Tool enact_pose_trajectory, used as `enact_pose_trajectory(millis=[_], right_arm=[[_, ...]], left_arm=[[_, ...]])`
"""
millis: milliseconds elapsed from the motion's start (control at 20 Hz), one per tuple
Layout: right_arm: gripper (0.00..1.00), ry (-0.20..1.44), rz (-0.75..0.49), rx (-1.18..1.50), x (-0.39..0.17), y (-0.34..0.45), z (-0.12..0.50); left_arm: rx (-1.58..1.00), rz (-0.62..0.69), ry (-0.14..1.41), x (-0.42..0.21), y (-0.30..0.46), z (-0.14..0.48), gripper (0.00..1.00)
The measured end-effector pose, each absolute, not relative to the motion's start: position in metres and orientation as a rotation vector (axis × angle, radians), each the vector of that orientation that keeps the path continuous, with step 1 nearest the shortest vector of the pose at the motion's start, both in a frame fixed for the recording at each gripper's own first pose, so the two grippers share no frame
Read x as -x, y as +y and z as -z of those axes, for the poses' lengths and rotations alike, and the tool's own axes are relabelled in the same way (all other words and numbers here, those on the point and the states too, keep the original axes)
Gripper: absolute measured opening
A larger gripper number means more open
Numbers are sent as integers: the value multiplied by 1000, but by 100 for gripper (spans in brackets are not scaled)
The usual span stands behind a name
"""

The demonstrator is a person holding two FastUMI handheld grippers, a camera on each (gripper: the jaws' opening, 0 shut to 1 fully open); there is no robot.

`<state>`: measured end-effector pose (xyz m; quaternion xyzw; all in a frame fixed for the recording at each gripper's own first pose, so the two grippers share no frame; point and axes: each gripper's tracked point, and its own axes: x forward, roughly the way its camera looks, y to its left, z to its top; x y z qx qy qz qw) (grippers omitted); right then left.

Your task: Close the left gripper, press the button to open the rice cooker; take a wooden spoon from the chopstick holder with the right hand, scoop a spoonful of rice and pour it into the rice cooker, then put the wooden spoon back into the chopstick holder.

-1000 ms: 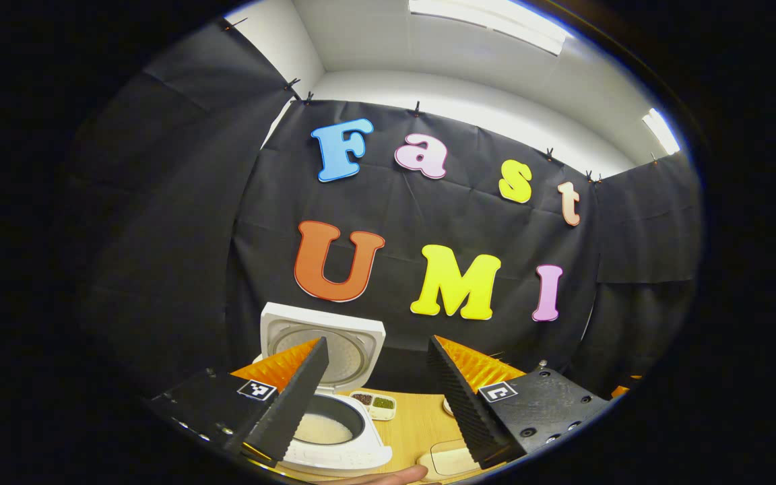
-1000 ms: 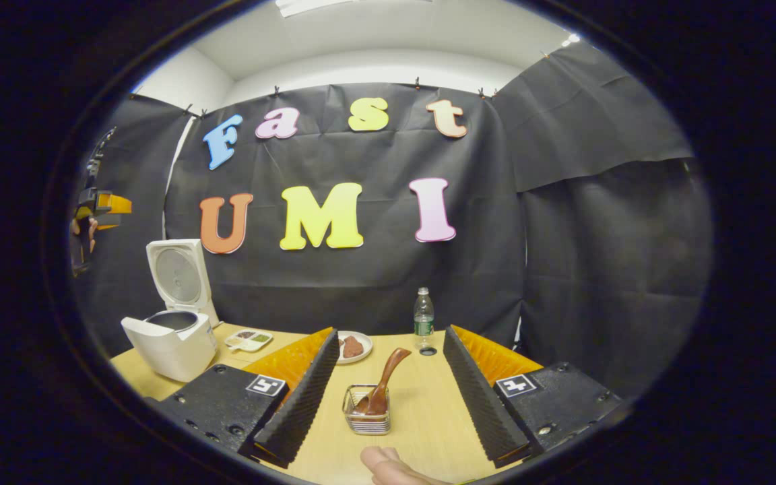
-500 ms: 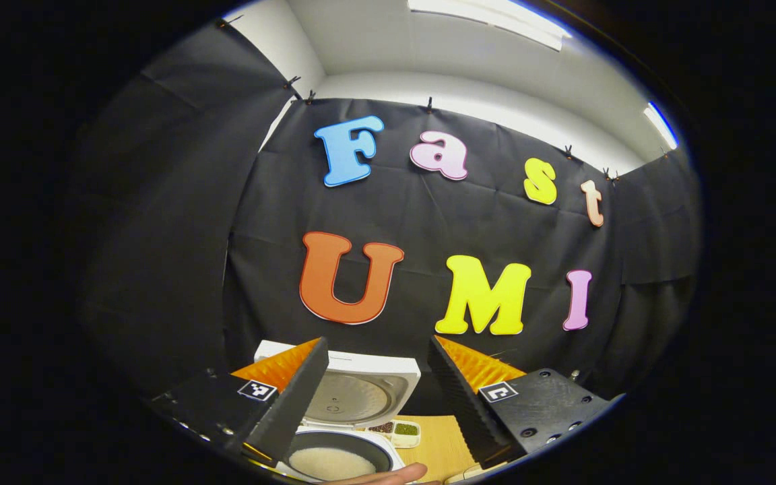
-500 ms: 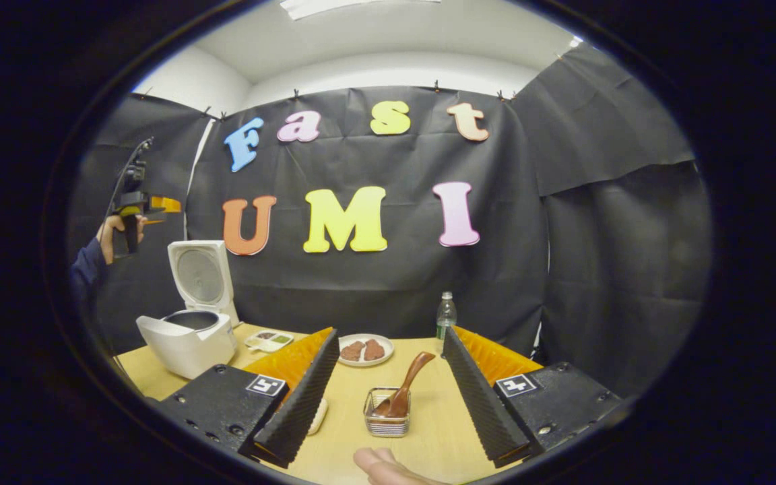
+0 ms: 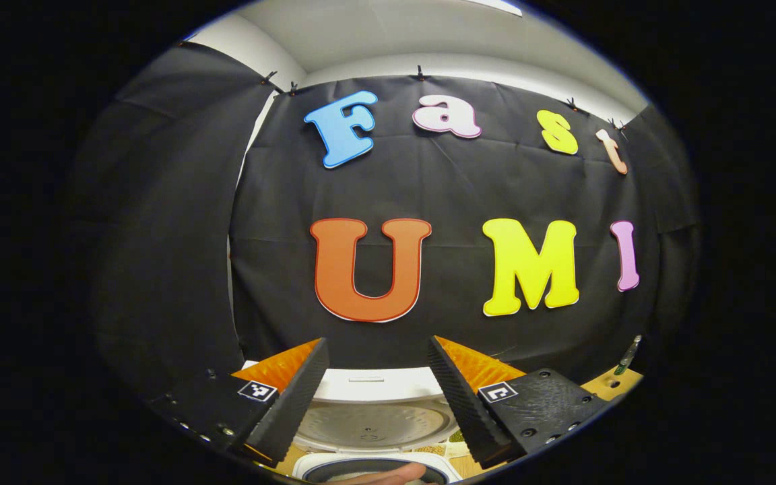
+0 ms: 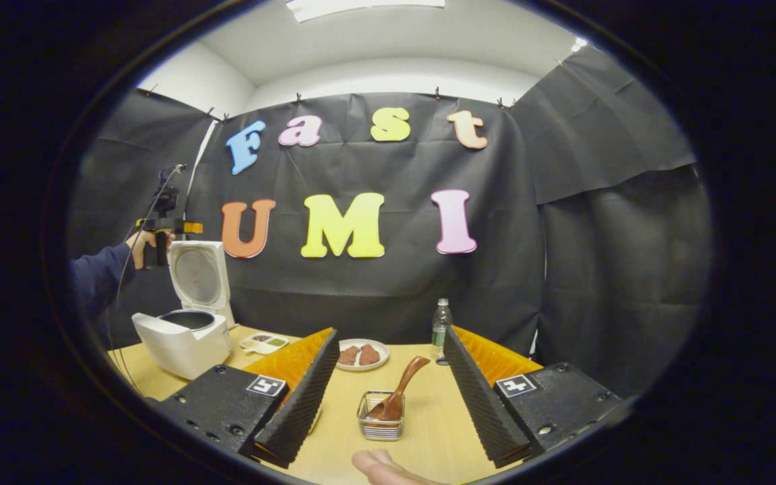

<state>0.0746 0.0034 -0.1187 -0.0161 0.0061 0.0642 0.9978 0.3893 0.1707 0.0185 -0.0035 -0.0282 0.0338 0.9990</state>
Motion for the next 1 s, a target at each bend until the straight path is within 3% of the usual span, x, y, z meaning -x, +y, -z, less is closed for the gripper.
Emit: enact_pose_trajectory(millis=[200,250,350,550,600,1000], right_arm=[[100,15,-113,59,-74,4,120],[96,18,-105,65,-75,4,120],[100,18,-102,69,-72,10,116],[100,-12,-125,86,-61,27,108],[96,-14,-127,85,-58,30,106],[98,-23,-182,53,-26,54,103]], left_arm=[[12,-121,-41,-413,189,-10,94],[-19,-141,-13,-418,196,-3,94],[-72,-162,57,-422,204,17,94],[-37,-144,60,-415,199,11,95],[-36,-143,64,-415,200,14,95],[-23,-95,115,-408,195,10,95]])
